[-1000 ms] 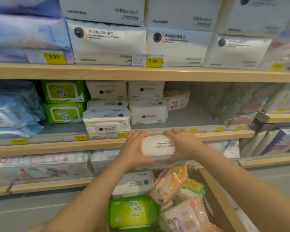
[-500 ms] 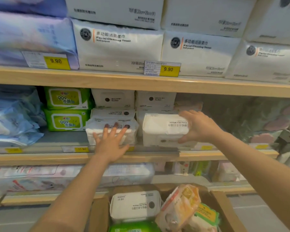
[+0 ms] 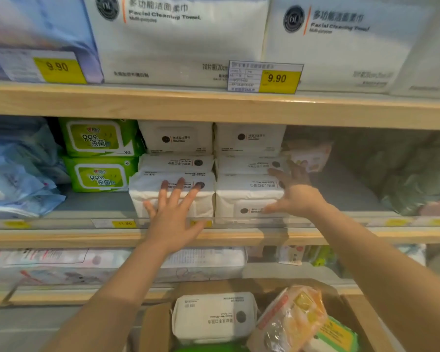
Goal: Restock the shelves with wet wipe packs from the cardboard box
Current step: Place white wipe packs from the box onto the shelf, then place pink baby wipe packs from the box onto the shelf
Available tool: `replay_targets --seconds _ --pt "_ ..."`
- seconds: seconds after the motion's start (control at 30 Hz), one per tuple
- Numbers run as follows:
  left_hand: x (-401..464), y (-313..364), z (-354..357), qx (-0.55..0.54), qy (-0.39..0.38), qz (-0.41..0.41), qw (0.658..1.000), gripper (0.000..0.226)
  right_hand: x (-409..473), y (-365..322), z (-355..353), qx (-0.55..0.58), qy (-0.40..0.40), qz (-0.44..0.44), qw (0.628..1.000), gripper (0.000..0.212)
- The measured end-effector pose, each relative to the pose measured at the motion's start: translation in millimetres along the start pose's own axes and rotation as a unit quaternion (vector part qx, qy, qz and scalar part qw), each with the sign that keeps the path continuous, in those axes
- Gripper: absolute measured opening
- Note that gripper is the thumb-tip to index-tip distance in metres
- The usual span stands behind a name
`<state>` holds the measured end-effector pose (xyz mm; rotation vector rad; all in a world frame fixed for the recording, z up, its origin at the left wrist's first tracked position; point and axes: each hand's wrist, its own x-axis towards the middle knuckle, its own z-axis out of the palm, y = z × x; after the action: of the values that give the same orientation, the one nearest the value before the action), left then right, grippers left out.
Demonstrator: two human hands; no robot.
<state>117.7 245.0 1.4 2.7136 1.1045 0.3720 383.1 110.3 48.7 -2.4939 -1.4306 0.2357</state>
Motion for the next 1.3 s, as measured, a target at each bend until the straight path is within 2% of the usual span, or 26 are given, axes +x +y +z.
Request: replay_targets --seconds 0.1,0.2,0.37,0.53,0.63,0.7,0.77,1.0,1.13,1.3 --pt "0.1 -0.9 2.4 -0.008 0.009 0.009 1.000 0.078 3.7 0.7 3.0 0.065 -0.027 0.029 0.997 0.116" --pt "0.4 -0.4 4.6 -0.006 0.018 0.009 1.000 0.081 8.1 -1.9 5.4 0.110 -0.017 0.040 0.993 0.118" --pt "0.9 2.2 4.9 -0.007 0.017 0.007 1.000 0.083 9.8 -1.0 7.0 0.128 -0.022 0.041 0.991 0.118" --pt "-1.3 8.8 -7.7 0.010 -0.022 -0.010 1.000 0.083 4.2 -6.9 -6.0 0.043 -0.080 0.048 0.995 0.117" --pt "-3.6 20.2 -23.1 0.021 -0.033 -0.011 0.999 0.080 -8.5 -9.5 -20.3 0.017 -0.070 0.046 0.996 0.107" --pt "-11.2 35.3 -30.8 -0.018 -0.014 -0.005 1.000 0.078 -27.5 -8.7 -29.8 0.004 -0.038 0.003 0.999 0.103" --pt "-26.9 55.2 -32.7 -0.076 0.002 0.012 0.997 0.074 -59.0 -6.3 -36.5 -0.002 -0.019 -0.039 0.999 0.087" --pt "-129.0 112.2 19.5 -0.187 -0.035 0.092 0.978 0.066 -194.8 22.4 -10.8 0.025 0.015 -0.063 0.998 0.059" --pt "-184.2 115.9 57.3 -0.180 -0.089 0.088 0.976 0.062 -256.2 41.5 32.6 0.023 -0.014 -0.048 0.999 0.055" --pt "-243.7 80.8 104.5 -0.071 -0.180 0.096 0.976 0.068 -310.8 65.9 80.3 0.042 -0.065 -0.013 0.997 0.060"
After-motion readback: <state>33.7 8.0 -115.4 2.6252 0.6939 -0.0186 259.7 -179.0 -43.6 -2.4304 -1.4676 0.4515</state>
